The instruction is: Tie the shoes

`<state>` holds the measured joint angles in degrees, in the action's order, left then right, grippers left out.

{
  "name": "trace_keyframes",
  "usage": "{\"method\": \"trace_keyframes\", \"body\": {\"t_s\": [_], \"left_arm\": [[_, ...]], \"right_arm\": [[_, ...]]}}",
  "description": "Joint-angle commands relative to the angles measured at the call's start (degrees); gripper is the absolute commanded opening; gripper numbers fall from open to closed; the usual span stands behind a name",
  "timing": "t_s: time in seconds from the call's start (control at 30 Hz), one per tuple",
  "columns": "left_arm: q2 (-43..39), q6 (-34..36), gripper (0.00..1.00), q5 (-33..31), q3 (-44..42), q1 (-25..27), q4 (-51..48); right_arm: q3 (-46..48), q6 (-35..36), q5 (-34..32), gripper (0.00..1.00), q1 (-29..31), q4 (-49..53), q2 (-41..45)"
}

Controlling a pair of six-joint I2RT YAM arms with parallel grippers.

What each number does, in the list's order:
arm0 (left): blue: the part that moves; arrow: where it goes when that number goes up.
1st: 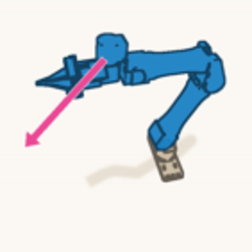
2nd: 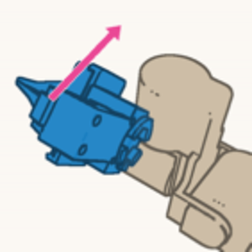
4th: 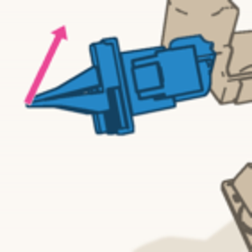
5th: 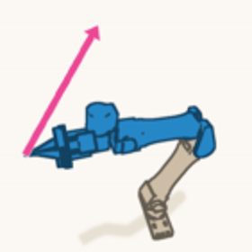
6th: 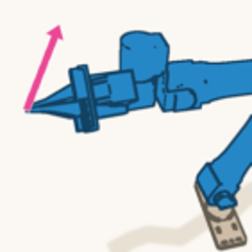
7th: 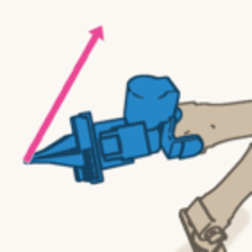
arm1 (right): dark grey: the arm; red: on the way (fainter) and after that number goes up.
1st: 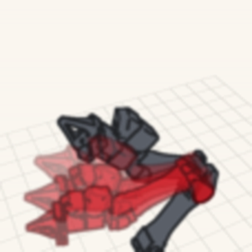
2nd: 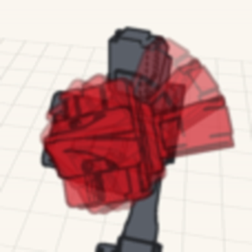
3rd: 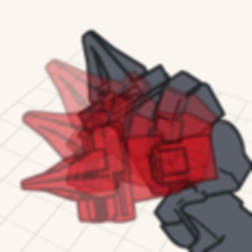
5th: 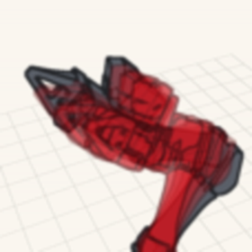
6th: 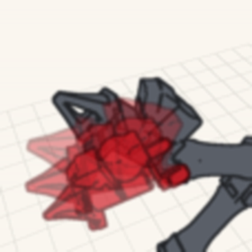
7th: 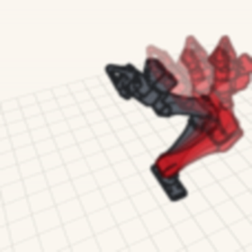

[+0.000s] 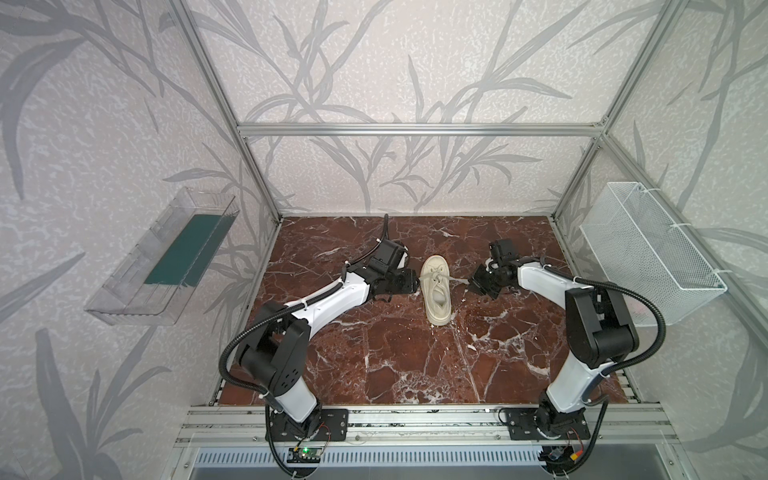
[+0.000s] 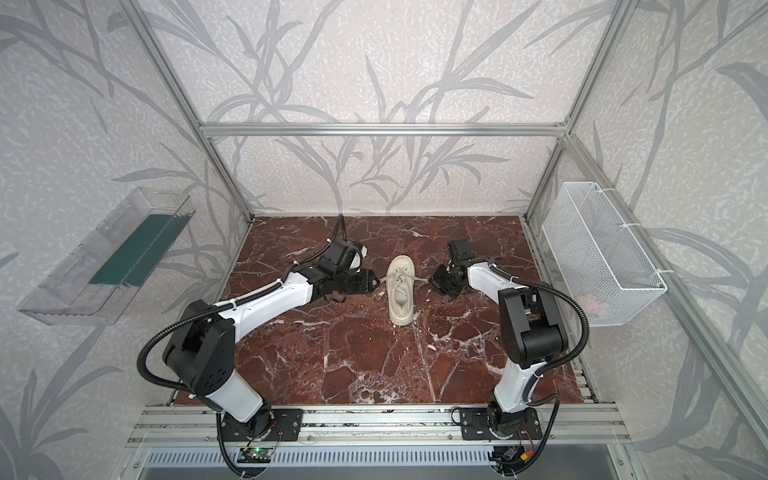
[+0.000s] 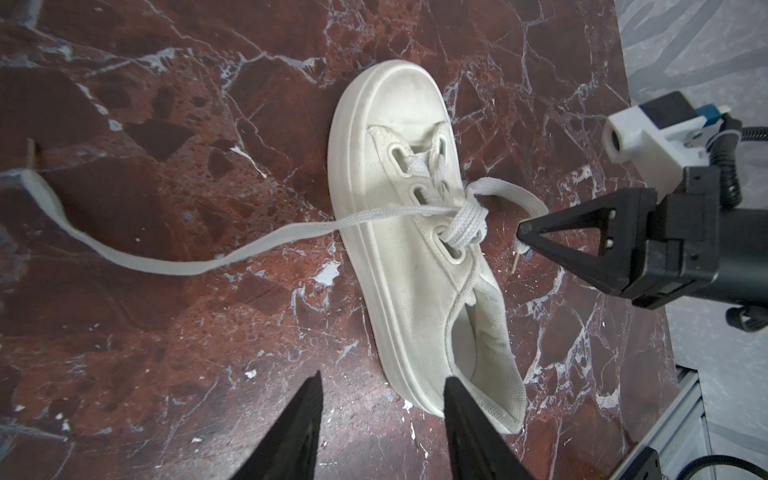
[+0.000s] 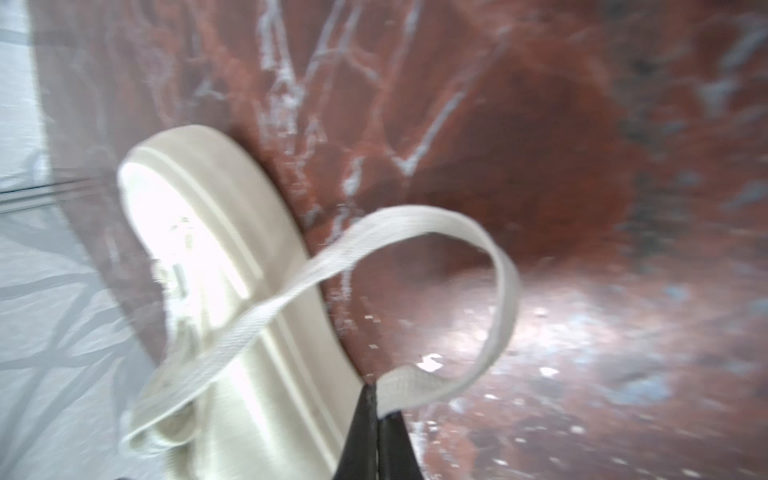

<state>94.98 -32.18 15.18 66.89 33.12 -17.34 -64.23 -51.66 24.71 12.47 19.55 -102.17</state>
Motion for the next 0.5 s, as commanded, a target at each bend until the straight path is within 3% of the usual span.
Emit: {"method": "trace_keyframes", "body": {"t_s": [0.0, 0.23, 0.47], "left_arm": [[1.89, -1.06, 0.5, 0.6, 2.68, 0.56, 0.03], [3.45, -2.03, 0.49, 1.12, 3.42, 1.19, 1.17], [3.71, -2.12, 0.49, 1.35, 3.93, 1.23, 1.38]], "right_arm": [[-3.13, -3.54, 5.88, 0.0, 0.73, -5.03, -1.31], [-1.97, -12.53, 9.03, 0.0, 2.21, -14.41, -2.78], [10.32, -30.94, 6.23, 0.0, 2.89, -37.27, -0.93]]}}
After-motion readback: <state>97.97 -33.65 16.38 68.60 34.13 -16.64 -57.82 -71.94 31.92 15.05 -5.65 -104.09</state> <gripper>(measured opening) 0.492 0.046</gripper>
